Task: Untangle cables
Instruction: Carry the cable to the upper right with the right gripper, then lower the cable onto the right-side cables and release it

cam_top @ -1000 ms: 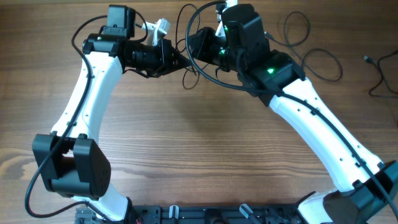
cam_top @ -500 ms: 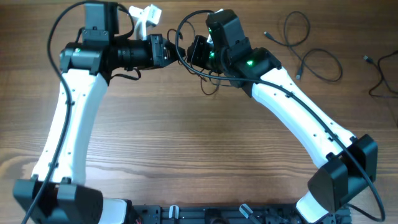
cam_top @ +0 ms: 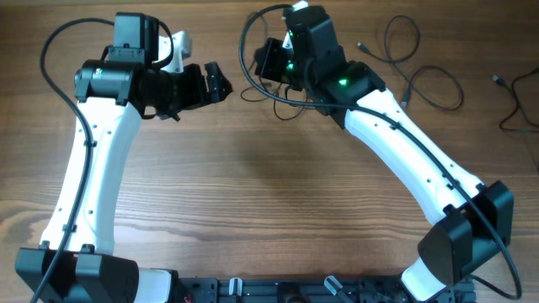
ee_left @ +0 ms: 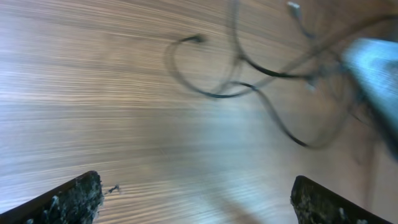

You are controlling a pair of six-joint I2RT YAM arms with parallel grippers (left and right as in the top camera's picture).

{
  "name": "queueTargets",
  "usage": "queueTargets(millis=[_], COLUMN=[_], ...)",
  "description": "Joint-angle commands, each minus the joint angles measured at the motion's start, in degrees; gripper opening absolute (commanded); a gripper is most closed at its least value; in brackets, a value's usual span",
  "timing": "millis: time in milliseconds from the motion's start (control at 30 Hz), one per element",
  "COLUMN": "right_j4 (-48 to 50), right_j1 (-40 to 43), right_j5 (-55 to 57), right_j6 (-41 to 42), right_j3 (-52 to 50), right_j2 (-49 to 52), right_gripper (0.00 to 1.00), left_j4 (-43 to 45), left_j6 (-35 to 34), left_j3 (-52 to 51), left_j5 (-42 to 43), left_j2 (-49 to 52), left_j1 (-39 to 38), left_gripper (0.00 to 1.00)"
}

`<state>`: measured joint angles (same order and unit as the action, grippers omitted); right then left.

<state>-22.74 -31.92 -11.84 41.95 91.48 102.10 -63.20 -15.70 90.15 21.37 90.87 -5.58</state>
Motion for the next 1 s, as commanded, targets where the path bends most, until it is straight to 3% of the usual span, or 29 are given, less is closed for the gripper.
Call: queueTargets(millis=[0, 133, 400, 567, 733, 967], right_j4=[0.7, 0.7, -3.9, -9.5, -4.8, -0.1], right_j1=[1.1, 6.6, 31.6, 42.8, 51.5, 54.9], right_j5=[-10.5, -18.0, -35.9, -35.6, -33.7, -21.6], right_j6=[-6.0, -7.5, -7.8, -13.6, -13.4, -13.3], right_j3=[2.0, 6.3, 7.3, 7.1, 7.1, 6.3], right_j2=[0.4, 0.4, 0.4, 0.4, 0.4, 0.7], right_gripper=[0.04, 0.04, 0.04, 0.04, 0.04, 0.04], left_j4=[-0.3, -0.3, -0.5, 0.7, 0.6, 0.6], left_j6=[-6.2, -7.7, -7.7, -7.7, -7.7, -7.7], left_j3=[0.1, 0.1, 0.1, 0.1, 0.1, 0.1], left_j5=[-10.7, -13.6, -13.6, -13.6, -13.6, -13.6], left_j2=[1.5, 3.6, 7.7, 7.7, 7.7, 7.7], left_j1=[0.3, 0.3, 0.2, 0.2, 0.2, 0.2], left_gripper=[1.0, 1.0, 1.0, 1.0, 1.0, 1.0])
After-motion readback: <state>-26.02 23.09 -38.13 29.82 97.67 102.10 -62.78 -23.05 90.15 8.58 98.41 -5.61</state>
